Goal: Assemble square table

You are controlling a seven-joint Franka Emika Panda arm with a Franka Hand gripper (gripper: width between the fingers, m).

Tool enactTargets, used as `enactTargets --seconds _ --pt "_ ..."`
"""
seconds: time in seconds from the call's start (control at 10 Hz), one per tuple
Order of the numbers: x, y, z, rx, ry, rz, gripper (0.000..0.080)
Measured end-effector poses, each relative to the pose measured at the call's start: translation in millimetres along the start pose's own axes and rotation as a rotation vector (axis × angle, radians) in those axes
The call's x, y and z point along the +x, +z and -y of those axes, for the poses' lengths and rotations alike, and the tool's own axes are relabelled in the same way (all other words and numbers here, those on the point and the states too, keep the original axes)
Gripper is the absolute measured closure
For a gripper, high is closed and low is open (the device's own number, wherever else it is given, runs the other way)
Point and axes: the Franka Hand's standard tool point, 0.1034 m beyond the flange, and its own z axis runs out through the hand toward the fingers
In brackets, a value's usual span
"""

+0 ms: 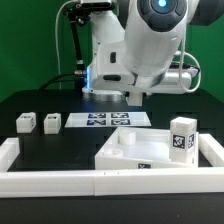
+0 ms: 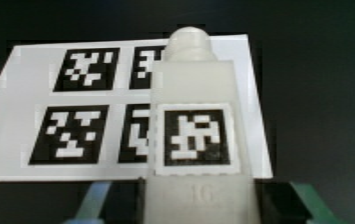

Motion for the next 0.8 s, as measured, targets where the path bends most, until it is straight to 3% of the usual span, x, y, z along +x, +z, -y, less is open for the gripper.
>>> enactTargets --seconds 0.2,0.3,0.8 --pt "15.1 -0.2 -5.5 0.013 -0.027 -0.166 0.0508" --pt "17.5 -8.1 -8.7 0.020 -0.033 -0.229 0.0508" --pt "11.2 -74.1 -22.7 0.065 -0.046 -0.503 0.0508"
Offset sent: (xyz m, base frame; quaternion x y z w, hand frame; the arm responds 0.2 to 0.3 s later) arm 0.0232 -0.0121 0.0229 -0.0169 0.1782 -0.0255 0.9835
